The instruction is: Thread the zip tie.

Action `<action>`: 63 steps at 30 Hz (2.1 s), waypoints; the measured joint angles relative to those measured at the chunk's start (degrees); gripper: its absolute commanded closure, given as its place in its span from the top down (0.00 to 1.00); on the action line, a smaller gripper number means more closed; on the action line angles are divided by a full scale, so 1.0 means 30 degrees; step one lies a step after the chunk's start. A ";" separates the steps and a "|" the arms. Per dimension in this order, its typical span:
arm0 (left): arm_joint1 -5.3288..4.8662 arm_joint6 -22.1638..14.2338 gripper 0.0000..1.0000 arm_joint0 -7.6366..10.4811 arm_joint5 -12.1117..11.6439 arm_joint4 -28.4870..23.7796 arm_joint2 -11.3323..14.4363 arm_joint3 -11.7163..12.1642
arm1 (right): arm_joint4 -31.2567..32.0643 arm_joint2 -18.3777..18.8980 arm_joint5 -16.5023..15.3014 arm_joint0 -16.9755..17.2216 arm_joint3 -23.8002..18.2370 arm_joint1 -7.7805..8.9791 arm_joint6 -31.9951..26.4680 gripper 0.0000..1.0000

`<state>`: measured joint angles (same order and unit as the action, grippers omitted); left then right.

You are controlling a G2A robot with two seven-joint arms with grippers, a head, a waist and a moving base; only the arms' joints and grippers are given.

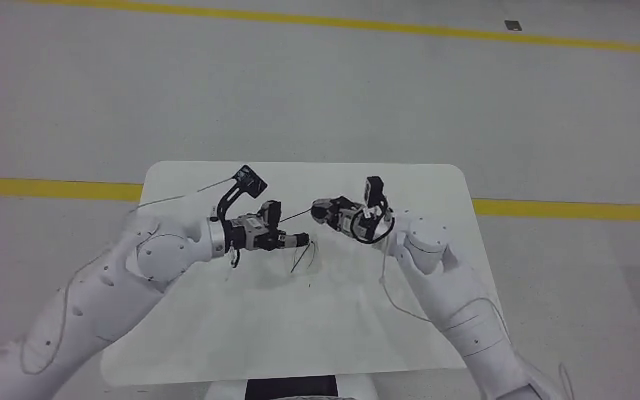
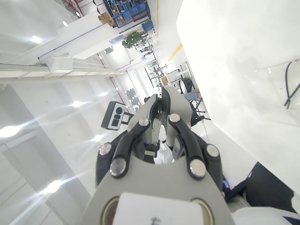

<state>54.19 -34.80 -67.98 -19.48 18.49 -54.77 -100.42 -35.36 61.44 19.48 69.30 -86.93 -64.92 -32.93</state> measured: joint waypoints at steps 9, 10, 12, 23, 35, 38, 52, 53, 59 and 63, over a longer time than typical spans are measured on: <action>0.0062 0.0813 1.00 -0.0070 0.0000 0.0274 0.0128 0.0177 | 0.0112 -0.0243 -0.0001 0.0164 -0.0096 -0.0045 0.0188 0.00; 0.0076 0.0942 1.00 -0.0025 0.0000 0.0363 0.0182 0.0255 | 0.0110 -0.0323 -0.0001 0.0161 -0.0096 -0.0059 0.0227 0.00; 0.0121 0.1153 1.00 0.0118 0.0000 0.0397 0.0377 0.0399 | -0.0105 -0.0486 0.0000 0.0117 -0.0050 -0.0089 0.0276 0.00; 0.0343 0.2172 1.00 0.0827 0.0000 0.0337 0.1305 0.1420 | -0.1290 -0.1067 0.0000 -0.0165 0.0136 -0.0096 0.0612 0.00; 0.0391 0.2105 1.00 0.0992 -0.0001 0.0976 0.1776 0.1441 | -0.1368 -0.1131 0.0002 0.0062 0.0036 -0.0150 0.1266 0.00; 0.0391 0.2109 1.00 0.0995 -0.0001 0.0951 0.1775 0.1447 | -0.1370 -0.1133 0.0001 0.0060 0.0037 -0.0150 0.1265 0.00; 0.0335 0.2865 0.44 0.0675 0.0844 0.2868 0.1359 0.1272 | -0.1277 -0.0932 0.0003 0.0360 -0.0113 -0.0183 0.1706 0.00; 0.0332 0.2867 0.40 0.0636 0.0870 0.2921 0.1324 0.1253 | -0.1261 -0.0944 0.0002 0.0348 -0.0100 -0.0182 0.1718 0.00; 0.0343 0.2853 0.31 0.0566 0.0772 0.3064 0.1231 0.1365 | -0.1103 -0.1040 0.0000 0.0299 -0.0050 -0.0175 0.1869 0.00; 0.0369 0.2887 0.29 0.0572 0.0683 0.3166 0.1216 0.1500 | -0.1136 -0.1108 0.0000 0.0288 -0.0053 -0.0173 0.1829 0.00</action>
<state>55.29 -26.14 -66.27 -17.43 27.99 -51.12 -95.92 -38.77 58.11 19.48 70.17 -87.09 -65.43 -27.44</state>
